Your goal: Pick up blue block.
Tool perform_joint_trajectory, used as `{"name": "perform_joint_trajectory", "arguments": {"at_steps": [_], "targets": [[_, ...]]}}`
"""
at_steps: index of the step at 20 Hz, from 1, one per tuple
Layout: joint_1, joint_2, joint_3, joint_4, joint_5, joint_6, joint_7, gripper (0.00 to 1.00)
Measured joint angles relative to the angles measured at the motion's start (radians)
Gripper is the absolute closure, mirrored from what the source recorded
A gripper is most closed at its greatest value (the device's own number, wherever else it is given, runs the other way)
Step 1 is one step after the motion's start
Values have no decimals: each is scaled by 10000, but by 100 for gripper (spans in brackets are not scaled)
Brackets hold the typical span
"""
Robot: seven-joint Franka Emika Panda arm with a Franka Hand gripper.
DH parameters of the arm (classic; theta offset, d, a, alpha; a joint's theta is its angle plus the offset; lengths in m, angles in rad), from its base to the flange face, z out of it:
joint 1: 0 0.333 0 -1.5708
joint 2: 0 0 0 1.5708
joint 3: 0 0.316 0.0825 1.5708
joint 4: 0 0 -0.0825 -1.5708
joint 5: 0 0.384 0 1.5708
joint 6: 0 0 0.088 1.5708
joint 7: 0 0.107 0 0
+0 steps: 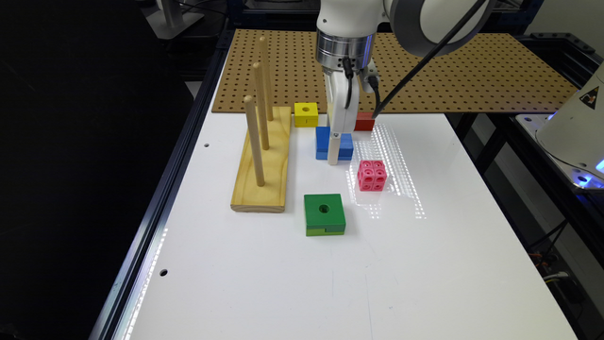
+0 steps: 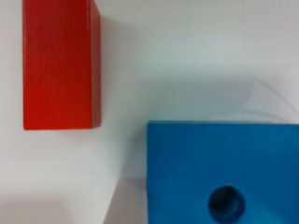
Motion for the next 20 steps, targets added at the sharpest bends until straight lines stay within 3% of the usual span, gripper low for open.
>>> {"name": "perform_joint_trajectory", "arguments": {"at_steps": [13, 20], "targets": [[-3, -147, -1, -4, 0, -44, 0, 100], [-3, -872, -1, -41, 0, -671, 0, 100]]}}
